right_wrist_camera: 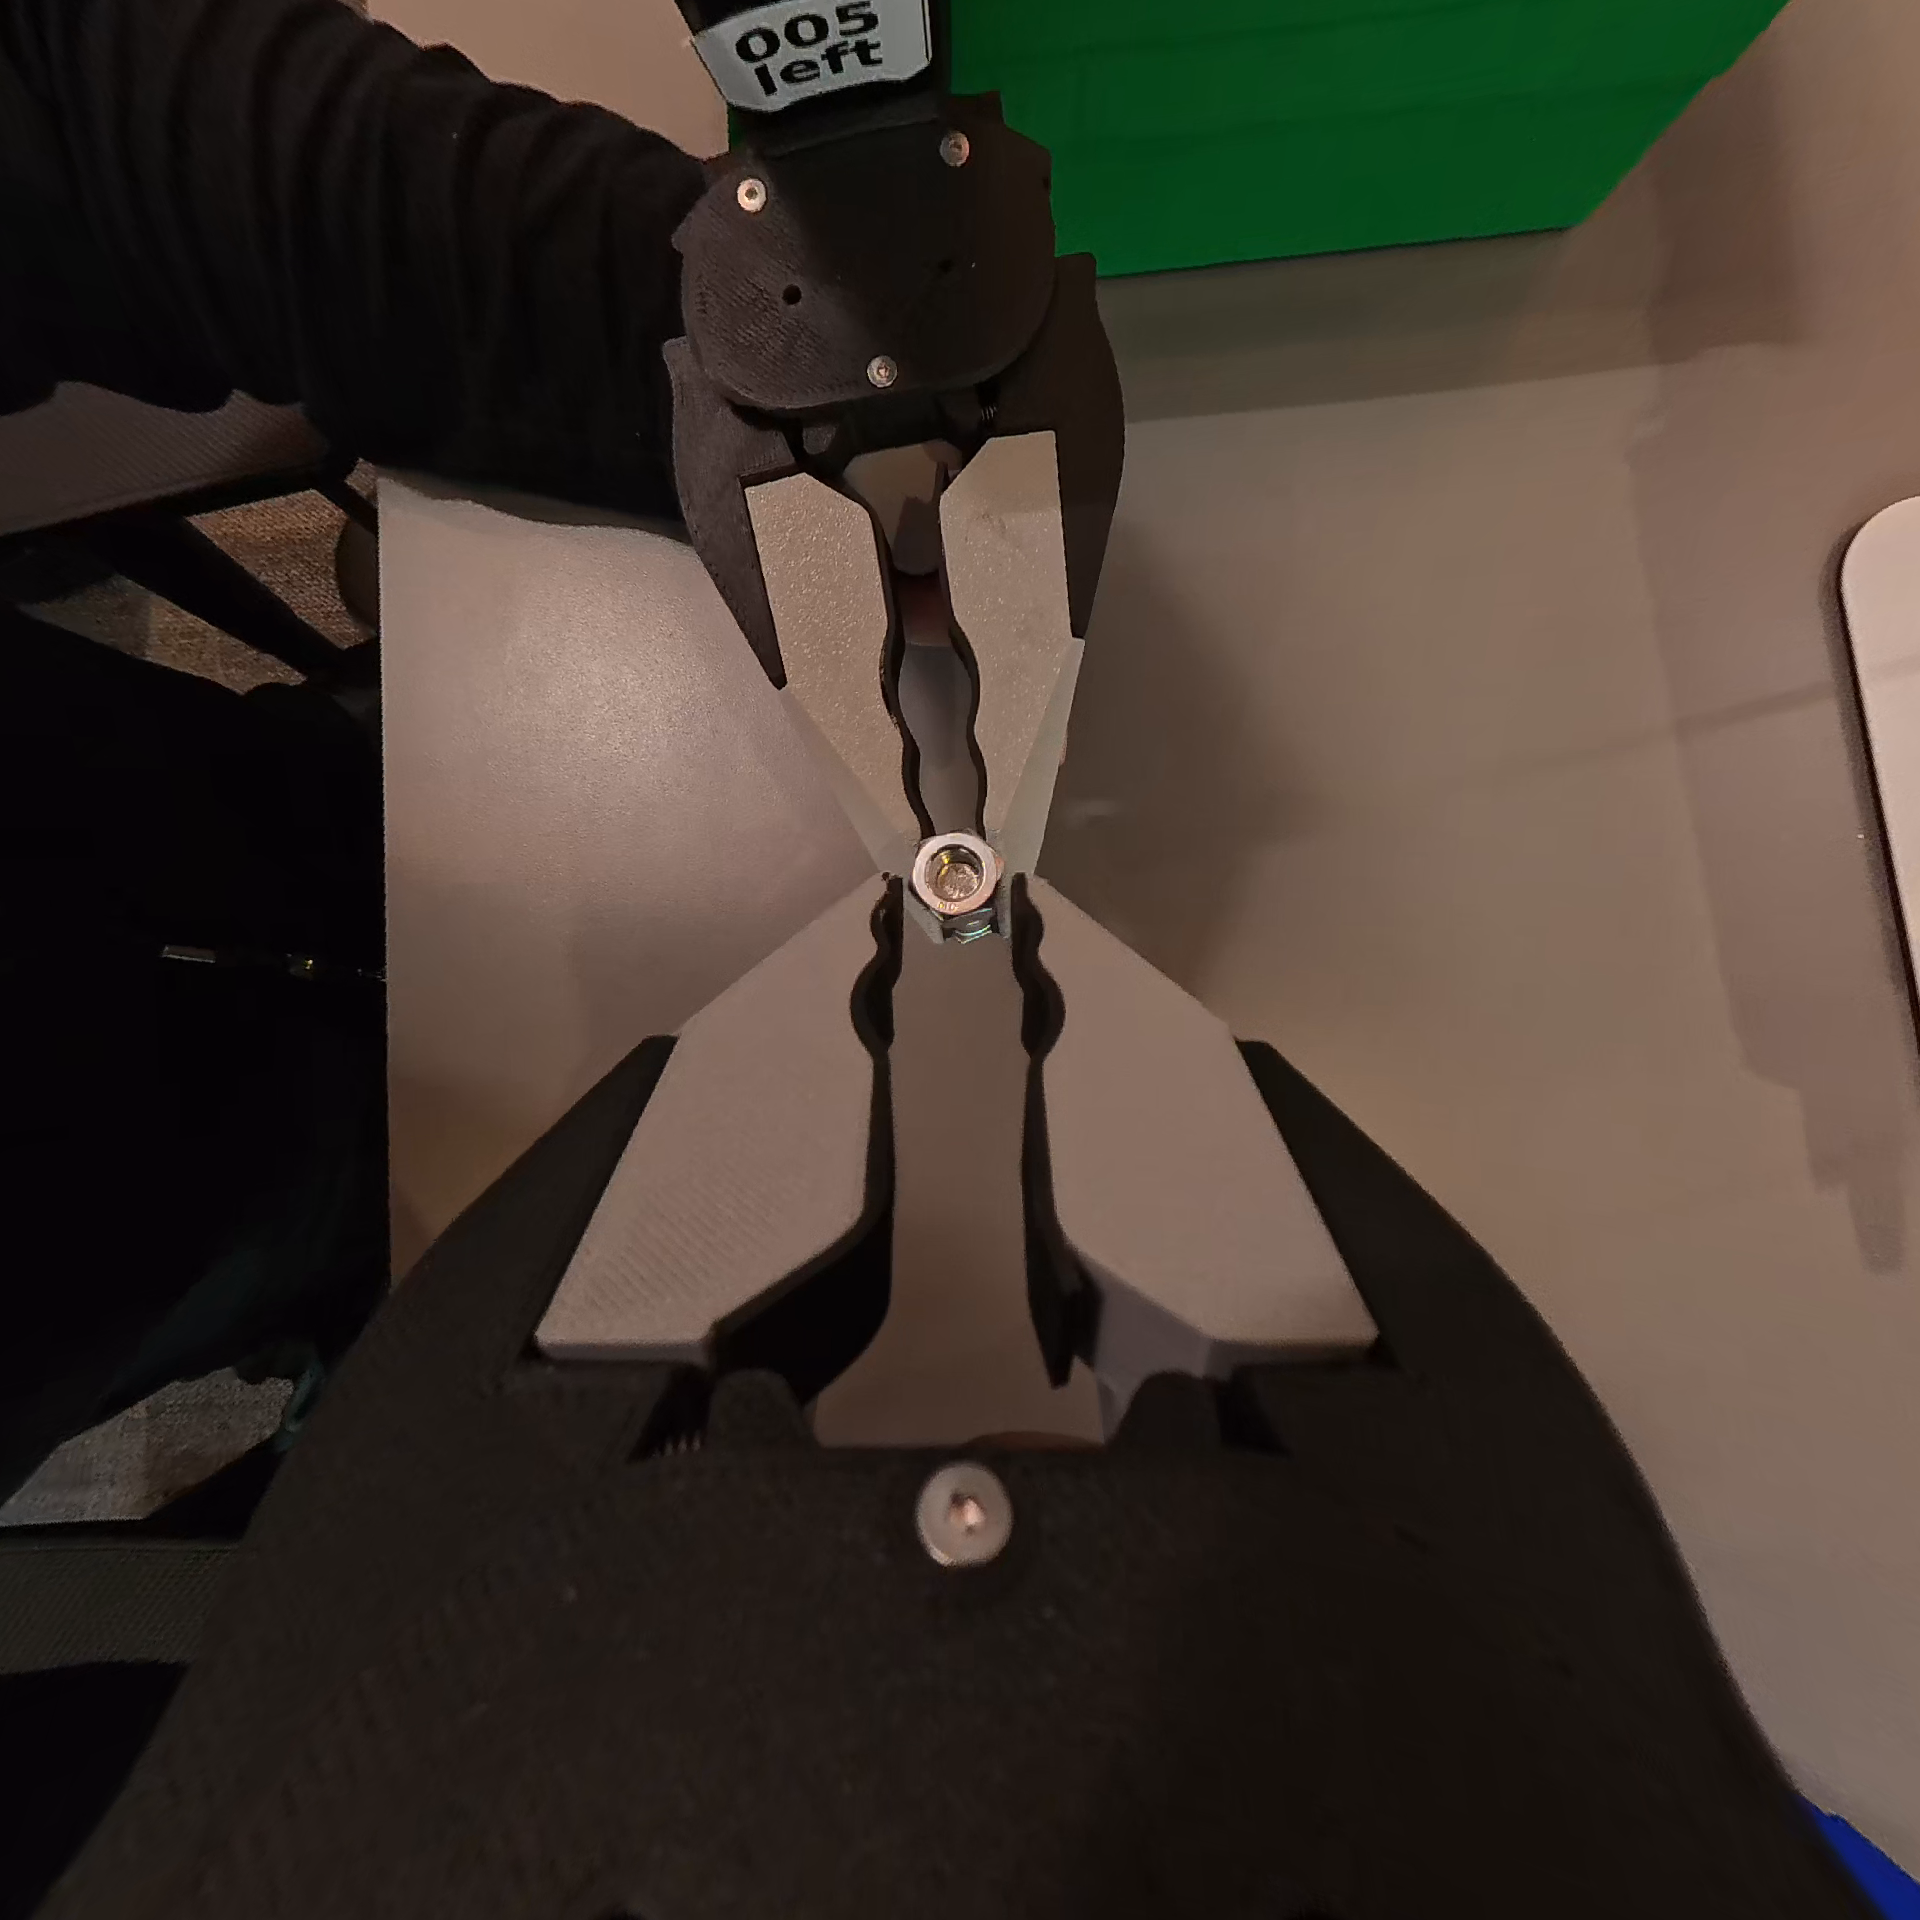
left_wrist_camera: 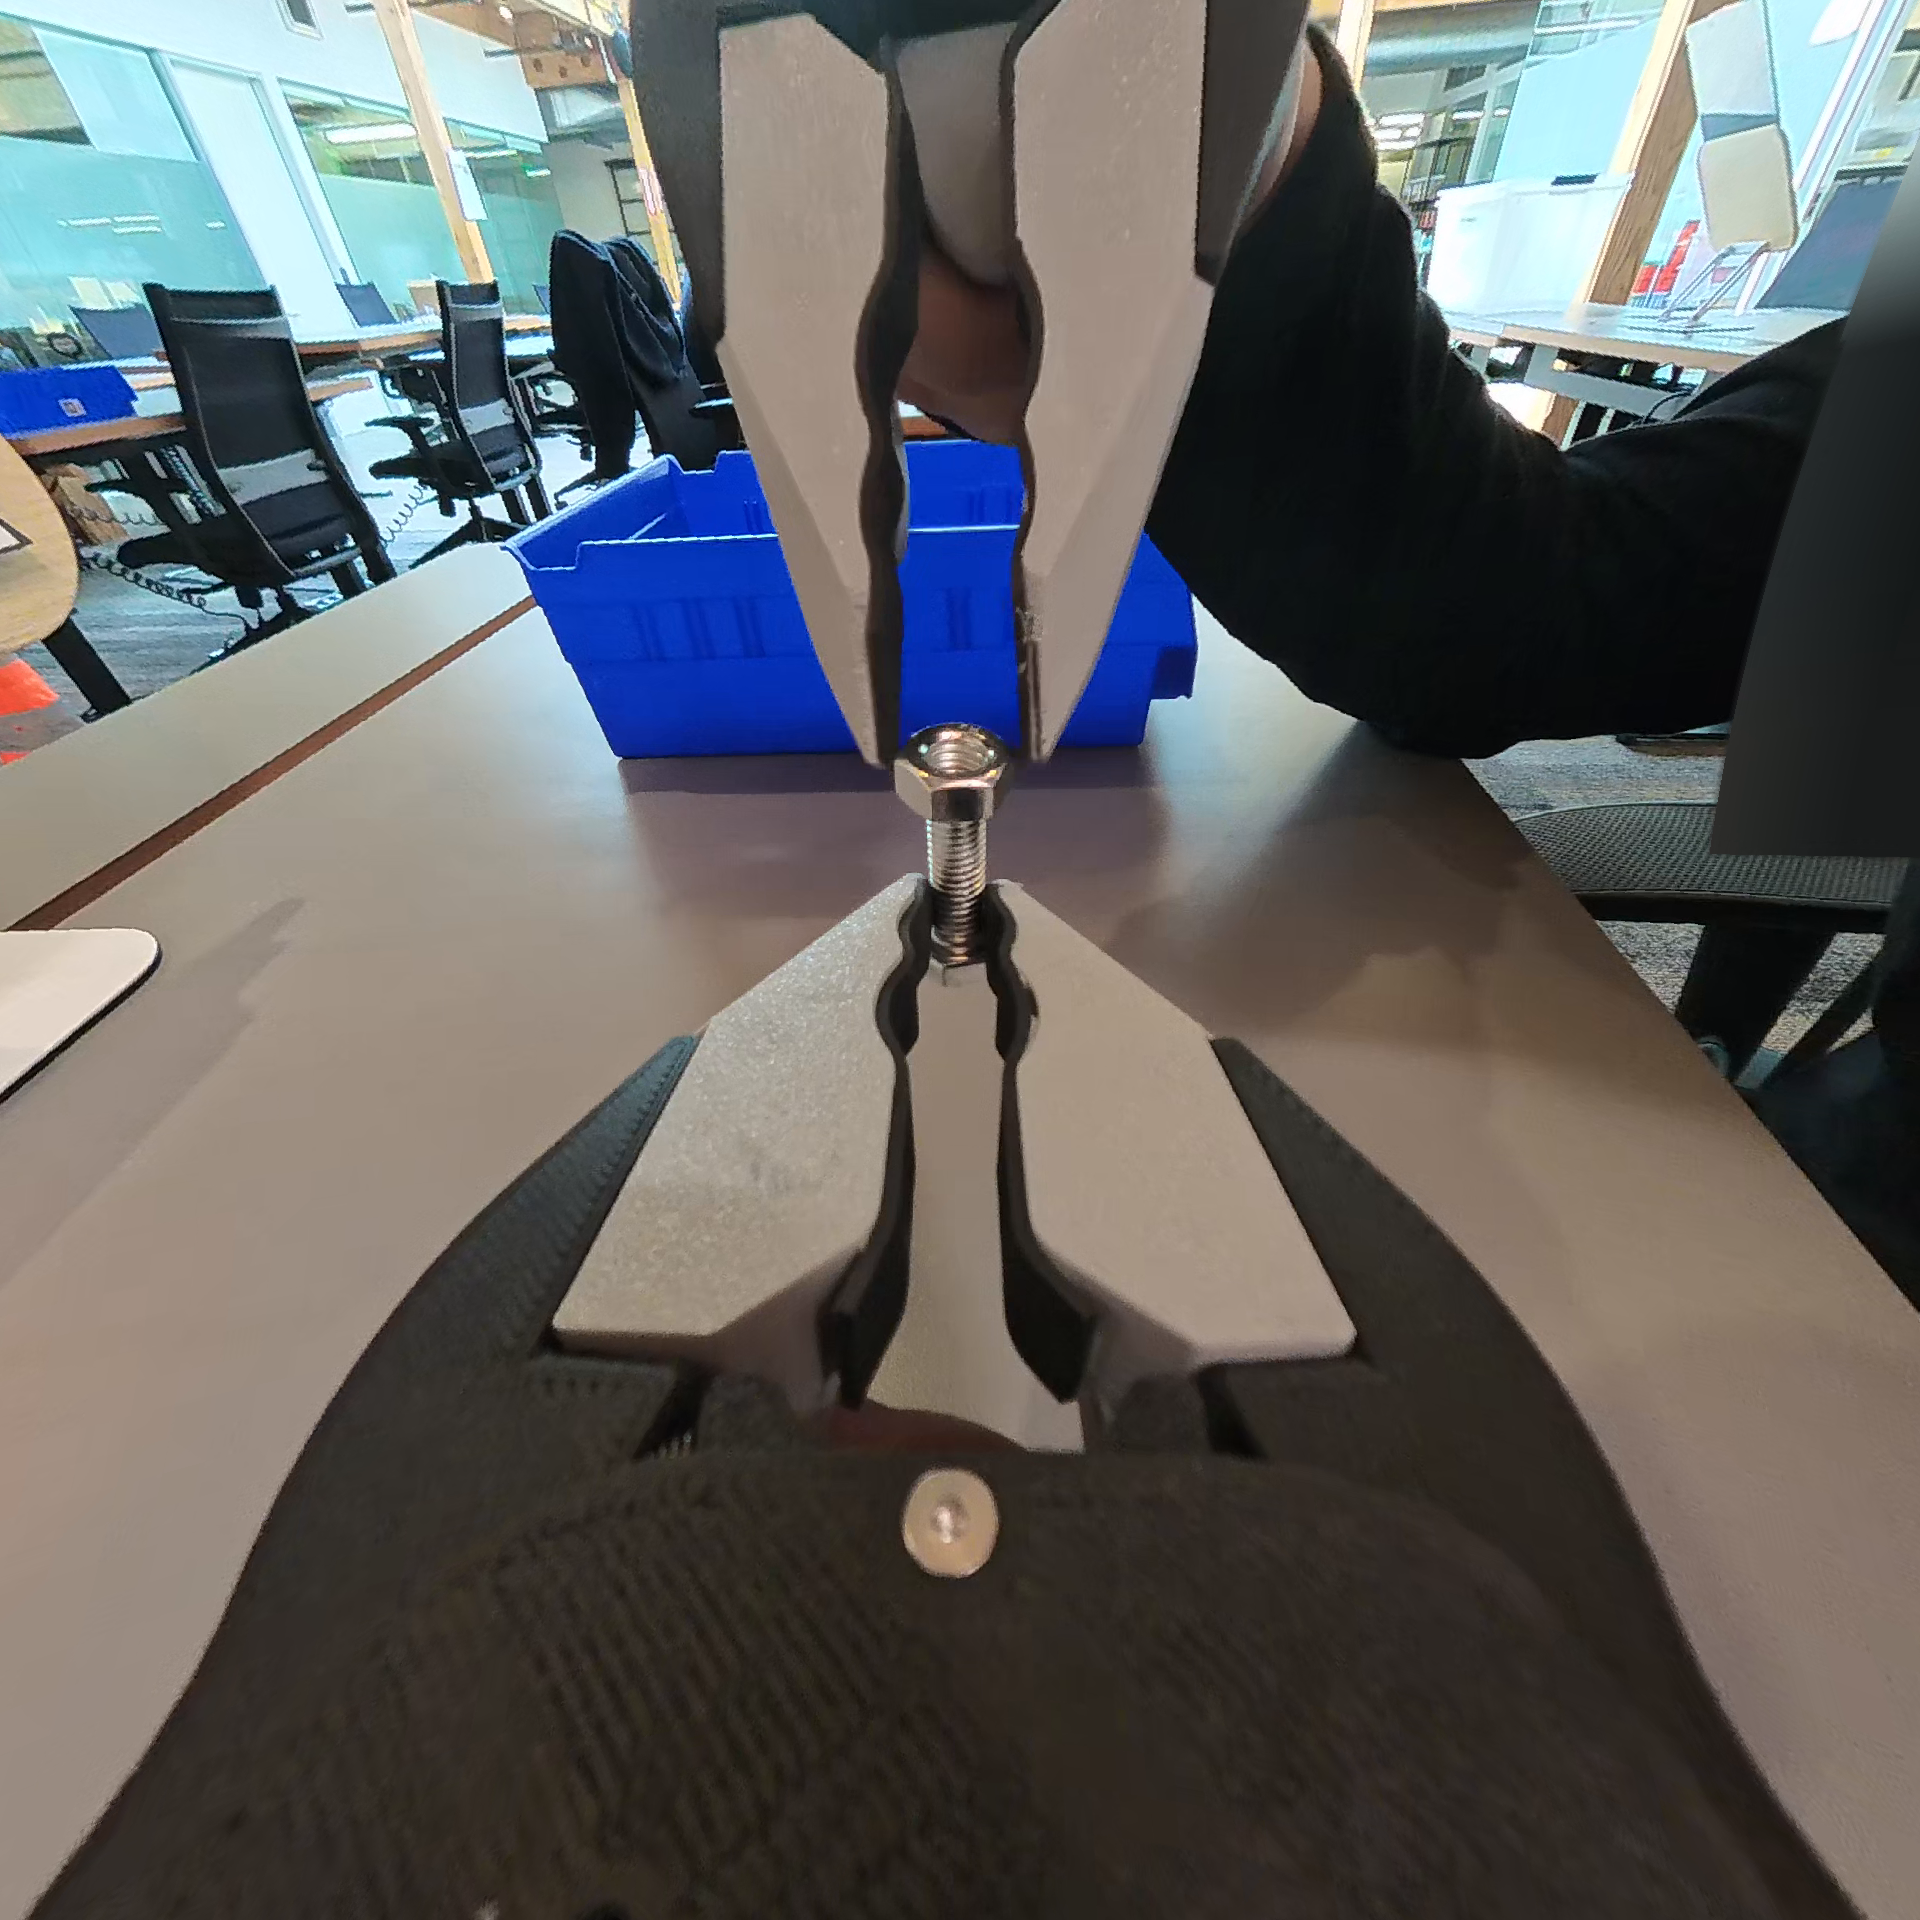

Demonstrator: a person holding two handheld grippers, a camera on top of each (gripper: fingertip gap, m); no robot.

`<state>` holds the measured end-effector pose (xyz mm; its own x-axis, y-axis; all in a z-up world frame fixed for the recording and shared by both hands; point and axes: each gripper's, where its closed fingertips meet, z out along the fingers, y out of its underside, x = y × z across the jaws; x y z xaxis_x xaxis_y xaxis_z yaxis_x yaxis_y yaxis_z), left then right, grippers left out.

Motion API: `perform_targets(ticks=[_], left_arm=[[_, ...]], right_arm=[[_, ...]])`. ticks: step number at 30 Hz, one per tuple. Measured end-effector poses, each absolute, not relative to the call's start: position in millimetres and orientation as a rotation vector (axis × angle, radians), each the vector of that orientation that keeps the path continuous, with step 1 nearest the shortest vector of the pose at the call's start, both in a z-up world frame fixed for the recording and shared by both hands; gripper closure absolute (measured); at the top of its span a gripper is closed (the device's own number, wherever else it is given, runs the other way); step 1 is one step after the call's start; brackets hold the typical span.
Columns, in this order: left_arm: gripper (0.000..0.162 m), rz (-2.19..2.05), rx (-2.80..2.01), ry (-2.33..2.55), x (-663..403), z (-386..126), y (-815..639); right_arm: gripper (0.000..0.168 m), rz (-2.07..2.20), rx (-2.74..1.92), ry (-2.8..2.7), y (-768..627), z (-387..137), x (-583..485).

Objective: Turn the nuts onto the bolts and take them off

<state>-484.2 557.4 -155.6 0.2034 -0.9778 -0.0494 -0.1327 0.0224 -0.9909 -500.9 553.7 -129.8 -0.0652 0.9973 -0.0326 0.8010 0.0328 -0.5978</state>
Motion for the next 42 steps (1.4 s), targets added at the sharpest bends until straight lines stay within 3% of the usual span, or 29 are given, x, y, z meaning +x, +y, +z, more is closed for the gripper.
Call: perform_targets(ticks=[11, 17, 25, 42], left_arm=[[0.155, -0.970, -1.367, 1.158, -484.7, -155.1, 557.6], [0.155, -0.990, -1.364, 1.137, -486.9, -152.6, 559.4], [0.155, -1.046, -1.341, 1.170, -484.6, -151.7, 549.4], [0.155, -1.094, -1.314, 1.254, -478.2, -154.5, 531.8]], right_arm=[[0.144, 0.734, -1.762, -1.846, 558.9, -107.9, -497.0], [0.141, 0.973, -1.631, -1.661, 561.6, -86.2, -506.9], [0.139, 1.216, -1.463, -1.401, 547.2, -102.8, -499.1], [0.139, 1.260, -1.339, -1.537, 527.0, -126.3, -509.7]])
